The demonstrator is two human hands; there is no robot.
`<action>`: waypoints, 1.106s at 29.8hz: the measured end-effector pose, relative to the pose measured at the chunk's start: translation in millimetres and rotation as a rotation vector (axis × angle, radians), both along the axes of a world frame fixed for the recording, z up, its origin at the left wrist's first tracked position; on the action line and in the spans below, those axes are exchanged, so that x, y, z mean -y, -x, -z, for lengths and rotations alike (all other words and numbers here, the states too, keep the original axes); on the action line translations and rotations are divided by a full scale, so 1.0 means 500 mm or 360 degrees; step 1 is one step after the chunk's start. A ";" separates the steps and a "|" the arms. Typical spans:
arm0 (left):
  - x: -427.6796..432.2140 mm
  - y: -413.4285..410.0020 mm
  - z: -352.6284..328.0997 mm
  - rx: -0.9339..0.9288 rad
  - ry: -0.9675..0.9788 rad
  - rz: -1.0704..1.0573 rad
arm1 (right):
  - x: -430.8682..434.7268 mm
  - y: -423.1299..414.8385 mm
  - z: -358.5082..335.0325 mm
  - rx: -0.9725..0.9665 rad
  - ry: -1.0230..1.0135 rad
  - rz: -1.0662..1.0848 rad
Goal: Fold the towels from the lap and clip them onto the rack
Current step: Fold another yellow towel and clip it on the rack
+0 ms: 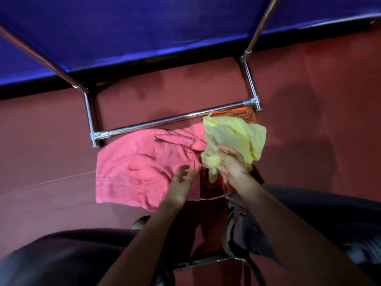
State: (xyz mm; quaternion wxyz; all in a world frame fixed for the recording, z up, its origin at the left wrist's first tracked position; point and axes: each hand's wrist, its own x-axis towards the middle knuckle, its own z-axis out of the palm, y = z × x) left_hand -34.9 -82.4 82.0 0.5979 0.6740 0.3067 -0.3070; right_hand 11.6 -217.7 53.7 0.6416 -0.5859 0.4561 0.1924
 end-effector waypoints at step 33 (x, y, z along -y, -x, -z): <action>-0.108 0.212 -0.734 0.1497 0.0487 0.0127 | -0.083 0.263 -0.750 0.1398 -0.0382 -0.1348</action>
